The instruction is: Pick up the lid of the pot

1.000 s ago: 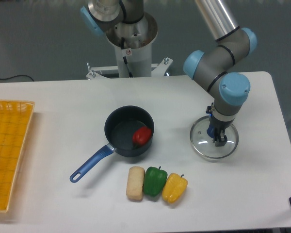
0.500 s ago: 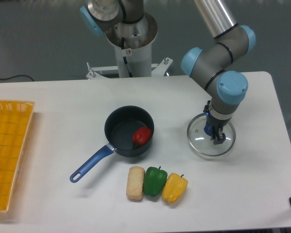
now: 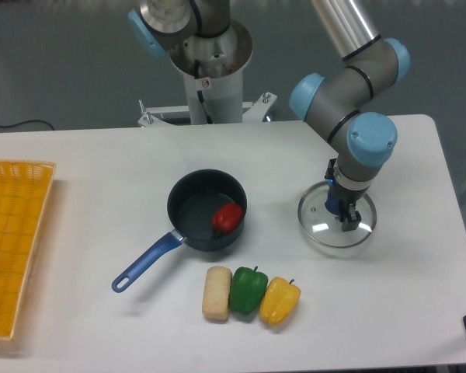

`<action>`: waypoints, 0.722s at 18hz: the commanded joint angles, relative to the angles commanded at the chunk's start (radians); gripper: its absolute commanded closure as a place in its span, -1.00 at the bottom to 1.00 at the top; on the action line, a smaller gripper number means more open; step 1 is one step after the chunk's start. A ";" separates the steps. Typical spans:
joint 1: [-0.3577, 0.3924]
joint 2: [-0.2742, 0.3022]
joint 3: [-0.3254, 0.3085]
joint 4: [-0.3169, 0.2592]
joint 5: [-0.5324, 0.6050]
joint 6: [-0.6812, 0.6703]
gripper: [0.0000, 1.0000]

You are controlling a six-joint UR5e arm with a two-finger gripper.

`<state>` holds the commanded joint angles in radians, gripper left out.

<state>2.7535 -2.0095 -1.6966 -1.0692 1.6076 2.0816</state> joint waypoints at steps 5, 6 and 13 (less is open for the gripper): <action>0.000 0.000 0.000 0.000 0.000 0.000 0.33; 0.000 0.000 0.000 0.000 0.000 0.000 0.33; -0.002 0.002 0.002 0.000 0.002 -0.026 0.41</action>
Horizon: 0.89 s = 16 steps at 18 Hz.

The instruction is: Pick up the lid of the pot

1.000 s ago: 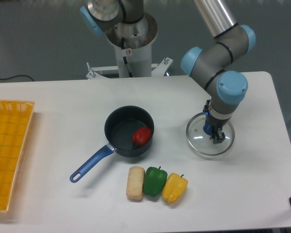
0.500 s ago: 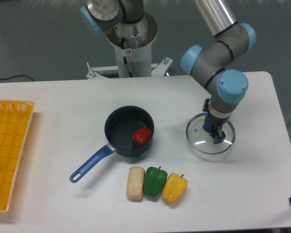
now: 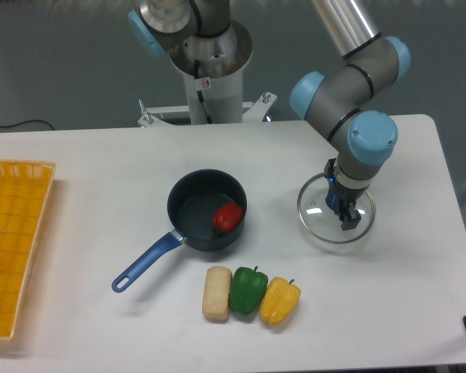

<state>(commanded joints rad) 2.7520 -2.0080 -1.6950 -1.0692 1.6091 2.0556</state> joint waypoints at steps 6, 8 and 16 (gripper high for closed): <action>0.000 -0.002 0.000 0.000 0.000 0.000 0.42; 0.002 0.000 0.000 0.000 -0.002 0.000 0.42; 0.003 0.011 0.002 -0.002 -0.005 -0.002 0.43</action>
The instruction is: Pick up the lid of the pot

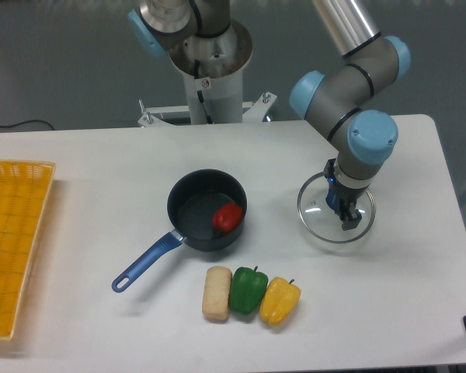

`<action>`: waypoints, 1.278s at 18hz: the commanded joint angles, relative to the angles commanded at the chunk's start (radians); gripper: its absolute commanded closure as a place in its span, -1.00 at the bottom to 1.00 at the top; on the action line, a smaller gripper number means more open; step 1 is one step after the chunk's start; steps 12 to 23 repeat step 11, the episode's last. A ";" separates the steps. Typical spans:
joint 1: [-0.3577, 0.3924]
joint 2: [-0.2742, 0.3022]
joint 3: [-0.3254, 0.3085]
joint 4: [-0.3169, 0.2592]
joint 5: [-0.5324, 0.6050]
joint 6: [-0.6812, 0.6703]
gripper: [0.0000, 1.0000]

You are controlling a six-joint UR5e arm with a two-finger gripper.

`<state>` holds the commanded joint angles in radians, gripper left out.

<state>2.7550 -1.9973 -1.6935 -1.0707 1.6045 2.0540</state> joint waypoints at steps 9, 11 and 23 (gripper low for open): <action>-0.003 0.023 0.020 -0.034 0.005 -0.026 0.43; -0.003 0.025 0.020 -0.034 0.005 -0.026 0.43; -0.003 0.025 0.020 -0.034 0.005 -0.026 0.43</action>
